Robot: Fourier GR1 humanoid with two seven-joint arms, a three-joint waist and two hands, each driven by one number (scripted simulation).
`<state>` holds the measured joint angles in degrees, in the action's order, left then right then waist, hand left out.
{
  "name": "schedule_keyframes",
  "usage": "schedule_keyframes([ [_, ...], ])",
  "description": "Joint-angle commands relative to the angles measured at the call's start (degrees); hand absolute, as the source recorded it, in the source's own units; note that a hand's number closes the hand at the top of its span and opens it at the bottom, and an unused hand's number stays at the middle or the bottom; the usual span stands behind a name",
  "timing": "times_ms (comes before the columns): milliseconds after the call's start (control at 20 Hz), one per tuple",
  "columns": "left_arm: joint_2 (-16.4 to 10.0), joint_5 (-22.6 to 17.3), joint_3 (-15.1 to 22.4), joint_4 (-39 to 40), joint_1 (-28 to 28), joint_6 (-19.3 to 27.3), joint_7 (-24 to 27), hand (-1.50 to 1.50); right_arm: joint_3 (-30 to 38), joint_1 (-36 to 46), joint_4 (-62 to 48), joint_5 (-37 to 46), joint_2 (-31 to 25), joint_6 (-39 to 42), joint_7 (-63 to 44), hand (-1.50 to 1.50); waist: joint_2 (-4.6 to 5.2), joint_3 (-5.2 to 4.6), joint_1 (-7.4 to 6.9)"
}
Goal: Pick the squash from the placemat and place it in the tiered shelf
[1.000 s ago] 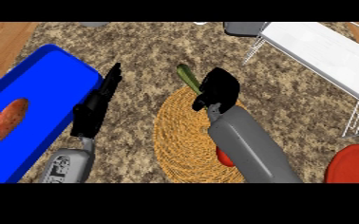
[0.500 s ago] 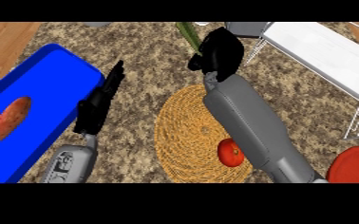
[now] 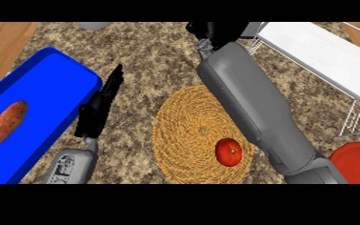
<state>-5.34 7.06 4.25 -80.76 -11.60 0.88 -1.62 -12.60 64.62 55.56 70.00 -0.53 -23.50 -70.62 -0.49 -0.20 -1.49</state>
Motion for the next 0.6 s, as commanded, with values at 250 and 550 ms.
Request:
schedule_keyframes([
  [250, -1.02, 0.28, -0.94, 0.22, 2.33, 0.17, 2.05, 0.0, 8.75, 8.94, -1.89, 17.11, 0.51, 5.39, -14.6, 1.5, -0.35, 0.02, 1.38],
  [550, -0.14, -0.13, -0.68, -1.07, 2.49, 0.37, 1.21, 0.0, 14.95, 11.93, -1.57, 25.97, 0.5, 12.0, -14.62, 1.5, -0.13, 0.1, 1.78],
])
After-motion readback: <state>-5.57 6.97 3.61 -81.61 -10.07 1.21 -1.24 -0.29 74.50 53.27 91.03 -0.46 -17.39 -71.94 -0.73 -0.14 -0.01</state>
